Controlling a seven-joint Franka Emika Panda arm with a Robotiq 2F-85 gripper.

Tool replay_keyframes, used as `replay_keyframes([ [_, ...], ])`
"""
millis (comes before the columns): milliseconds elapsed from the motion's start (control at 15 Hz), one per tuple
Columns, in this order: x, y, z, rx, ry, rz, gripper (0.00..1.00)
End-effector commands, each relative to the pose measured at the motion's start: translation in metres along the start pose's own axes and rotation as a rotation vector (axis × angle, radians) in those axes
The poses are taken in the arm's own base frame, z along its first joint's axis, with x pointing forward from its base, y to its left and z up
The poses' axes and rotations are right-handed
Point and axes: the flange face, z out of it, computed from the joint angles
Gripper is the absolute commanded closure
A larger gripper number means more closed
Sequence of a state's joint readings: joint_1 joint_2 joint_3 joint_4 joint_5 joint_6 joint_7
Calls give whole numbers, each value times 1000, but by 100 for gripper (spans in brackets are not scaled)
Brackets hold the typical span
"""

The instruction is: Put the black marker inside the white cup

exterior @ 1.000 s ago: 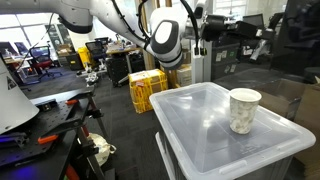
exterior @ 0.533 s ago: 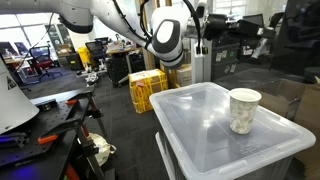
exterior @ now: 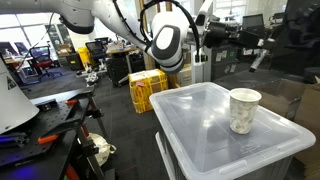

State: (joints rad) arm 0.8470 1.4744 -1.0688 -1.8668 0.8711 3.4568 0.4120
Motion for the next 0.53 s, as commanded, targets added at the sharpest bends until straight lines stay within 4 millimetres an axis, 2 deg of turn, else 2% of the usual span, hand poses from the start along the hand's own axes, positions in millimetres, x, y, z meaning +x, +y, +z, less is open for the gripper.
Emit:
replay_keyframes([
  [0, -12, 3, 6, -4, -26, -30, 95],
  [467, -39, -6, 17, 22, -81, -55, 95],
])
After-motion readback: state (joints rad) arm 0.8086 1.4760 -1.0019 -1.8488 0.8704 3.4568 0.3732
